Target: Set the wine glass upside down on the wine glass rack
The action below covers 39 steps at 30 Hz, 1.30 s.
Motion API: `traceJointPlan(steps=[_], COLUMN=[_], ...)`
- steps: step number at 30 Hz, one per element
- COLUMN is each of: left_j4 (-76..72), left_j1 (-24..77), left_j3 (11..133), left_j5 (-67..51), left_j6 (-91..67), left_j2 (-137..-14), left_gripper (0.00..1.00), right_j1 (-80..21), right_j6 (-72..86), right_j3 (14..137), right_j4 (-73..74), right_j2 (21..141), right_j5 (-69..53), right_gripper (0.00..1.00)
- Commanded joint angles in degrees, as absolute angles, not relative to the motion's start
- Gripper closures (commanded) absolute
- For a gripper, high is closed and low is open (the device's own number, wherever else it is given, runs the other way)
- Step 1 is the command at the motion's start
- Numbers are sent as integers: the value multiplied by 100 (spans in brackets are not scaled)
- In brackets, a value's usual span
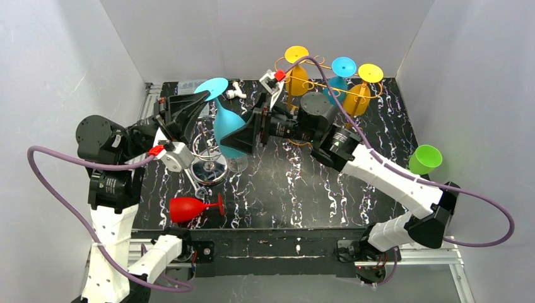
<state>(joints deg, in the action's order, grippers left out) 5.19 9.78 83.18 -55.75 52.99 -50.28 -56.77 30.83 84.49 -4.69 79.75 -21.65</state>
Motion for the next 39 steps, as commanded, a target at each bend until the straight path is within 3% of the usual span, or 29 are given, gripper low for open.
traceJointPlan(steps=[1, 10, 16, 20, 21, 22, 23, 24, 30, 39], left_j4=[247, 251, 254, 237, 225, 200, 179, 176, 692, 1344], left_j1=[1026, 1035, 1036, 1037, 1037, 1037, 1035, 1036, 1034, 1038], left_j3=[8288, 8237, 8263, 8268, 8268, 8269, 8268, 8275, 8469, 8353], left_j5=[-5543, -5517, -5479, -5380, -5349, -5295, -5229, -5161, -4448, -3450], left_j6=[5525, 5700, 5698, 5698, 5687, 5656, 5624, 5621, 5168, 4131], left_j2=[-5010, -4957, -4979, -4994, -4992, -4988, -4992, -4992, -5022, -4964], left_gripper=[100, 100, 100, 100, 94, 58, 36, 6, 2, 2], right_j1=[-5985, -6119, -6117, -6118, -6117, -6117, -6114, -6109, -5972, -5719], right_j6=[3239, 3054, 2758, 2405, 2295, 2187, 2084, 1971, 1361, 1208], right_j3=[8436, 8555, 8447, 8588, 8646, 8690, 8714, 8727, 8444, 5927], right_j4=[-1489, -1459, -895, -540, -428, -330, -234, -143, 718, 81], right_j2=[8091, 8340, 8217, 8056, 8013, 7953, 7881, 7763, 7068, 5520], right_j5=[-2447, -2666, -2544, -2224, -2138, -2023, -1905, -1741, -232, 2082], right_gripper=[2, 2, 28, 27, 27, 26, 26, 26, 22, 27])
